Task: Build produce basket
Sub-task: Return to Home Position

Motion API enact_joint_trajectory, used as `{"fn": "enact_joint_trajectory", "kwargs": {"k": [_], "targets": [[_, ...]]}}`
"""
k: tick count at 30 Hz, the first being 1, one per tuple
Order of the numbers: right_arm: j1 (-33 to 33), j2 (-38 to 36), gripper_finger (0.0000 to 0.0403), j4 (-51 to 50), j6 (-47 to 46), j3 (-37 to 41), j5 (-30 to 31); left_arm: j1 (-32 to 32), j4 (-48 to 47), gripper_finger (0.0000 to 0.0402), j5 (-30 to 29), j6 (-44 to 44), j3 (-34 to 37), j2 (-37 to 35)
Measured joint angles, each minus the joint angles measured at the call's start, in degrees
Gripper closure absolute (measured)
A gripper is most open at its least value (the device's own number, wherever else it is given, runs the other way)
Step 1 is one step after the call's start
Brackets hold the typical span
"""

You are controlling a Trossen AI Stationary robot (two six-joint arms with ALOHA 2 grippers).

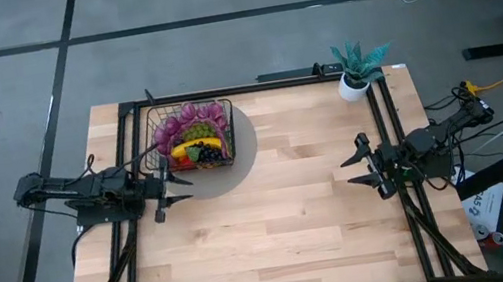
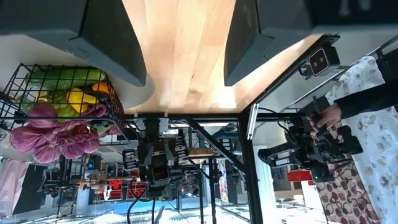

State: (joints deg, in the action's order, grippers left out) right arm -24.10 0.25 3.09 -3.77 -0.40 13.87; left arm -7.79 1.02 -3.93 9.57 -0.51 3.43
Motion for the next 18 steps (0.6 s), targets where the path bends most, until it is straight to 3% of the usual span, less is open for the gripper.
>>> {"fn": "enact_joint_trajectory", "kwargs": {"k": [8, 18], "targets": [[0.0, 0.0, 0.0182, 0.0, 0.01, 0.0, 0.01, 0.0, 0.0, 0.0255, -0.41, -1.54, 0.0, 0.8], [0.0, 0.0, 0.0182, 0.02, 2.6, 0.0, 0.04, 0.02, 1.17, 0.0255, -7.27, -4.17, 0.0, 0.8]]}}
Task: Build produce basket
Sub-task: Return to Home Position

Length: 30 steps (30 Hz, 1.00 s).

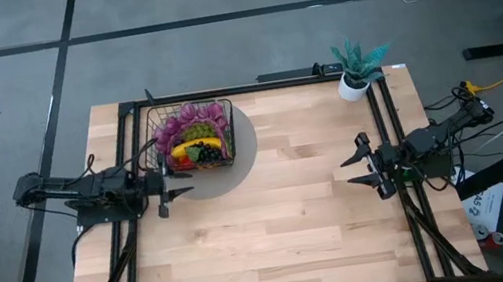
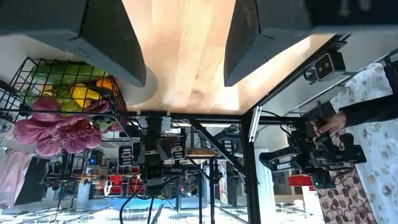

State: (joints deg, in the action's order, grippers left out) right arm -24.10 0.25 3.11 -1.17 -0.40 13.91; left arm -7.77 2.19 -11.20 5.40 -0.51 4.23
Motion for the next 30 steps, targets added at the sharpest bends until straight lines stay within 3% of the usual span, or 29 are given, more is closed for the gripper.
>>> {"fn": "enact_joint_trajectory", "kwargs": {"k": [11, 19, 30], "targets": [[0.0, 0.0, 0.0182, 0.0, 1.92, 0.02, 0.09, 1.36, 0.1, 0.0255, -0.05, -2.35, 0.0, 0.0], [0.0, 0.0, 0.0182, 0.07, 2.9, 0.0, 0.88, 6.31, -0.75, 0.0255, 10.0, -6.17, 0.04, 0.0], [-0.01, 0.0, 0.0182, 0.07, -2.67, 0.0, 1.01, 7.02, -1.41, 0.0255, 10.07, -6.31, 0.02, 0.0]]}}
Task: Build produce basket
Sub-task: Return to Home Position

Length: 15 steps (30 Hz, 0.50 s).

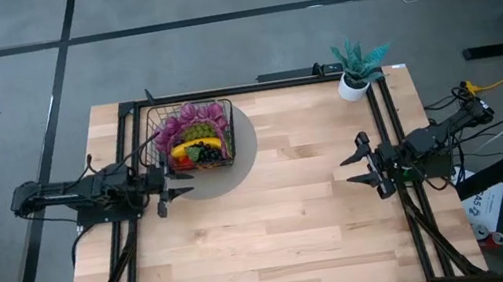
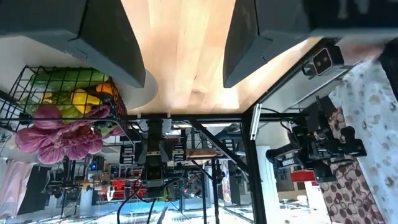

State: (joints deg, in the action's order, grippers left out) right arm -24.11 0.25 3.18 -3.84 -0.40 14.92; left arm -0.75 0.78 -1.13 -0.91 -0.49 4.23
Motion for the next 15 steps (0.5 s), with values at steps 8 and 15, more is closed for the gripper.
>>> {"fn": "enact_joint_trajectory", "kwargs": {"k": [8, 15], "targets": [[4.48, 0.0, 0.0182, 0.05, 3.3, 0.01, 0.48, 0.0, -0.02, 0.0255, 0.04, 0.0, 0.0, 0.0], [12.05, 0.0, 0.0182, -0.74, 3.98, 0.01, -5.44, 0.0, -0.02, 0.0255, 0.09, 0.0, 0.0, 0.0]]}}
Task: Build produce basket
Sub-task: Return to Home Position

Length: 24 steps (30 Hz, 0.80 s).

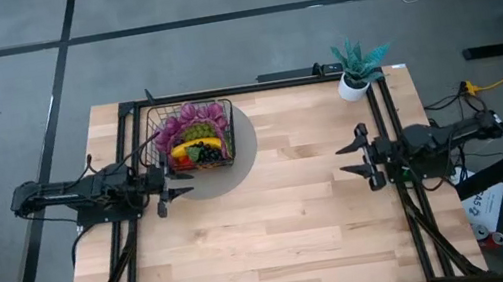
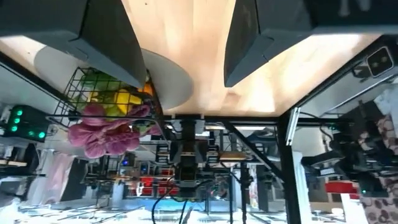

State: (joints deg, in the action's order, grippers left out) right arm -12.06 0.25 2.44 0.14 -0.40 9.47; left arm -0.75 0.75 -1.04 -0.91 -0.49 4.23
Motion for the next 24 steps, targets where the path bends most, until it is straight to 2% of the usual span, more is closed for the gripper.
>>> {"fn": "enact_joint_trajectory", "kwargs": {"k": [3, 9, 14, 16, 24], "targets": [[3.12, -0.02, 0.0182, -0.45, 1.16, 0.01, -2.95, 0.0, -0.02, 0.0255, 0.01, 0.0, 0.0, 0.0], [7.8, -0.02, 0.0182, -0.74, 3.02, 0.01, -4.74, 0.0, -0.03, 0.0255, 0.02, 0.0, 0.0, 0.0], [9.57, 1.07, 0.0182, -0.27, 0.15, 0.01, -17.93, 0.0, -0.04, 0.0255, 0.07, 0.0, 0.0, 0.0], [9.63, 1.74, 0.0182, 0.08, 2.45, 0.01, -20.7, 0.0, -0.04, 0.0255, 0.06, 0.0, 0.0, 0.0], [9.64, 2.75, 0.0182, -0.23, 4.78, -0.01, -17.68, 0.0, -0.04, 0.0255, -0.28, 0.01, 0.0, 0.0]]}}
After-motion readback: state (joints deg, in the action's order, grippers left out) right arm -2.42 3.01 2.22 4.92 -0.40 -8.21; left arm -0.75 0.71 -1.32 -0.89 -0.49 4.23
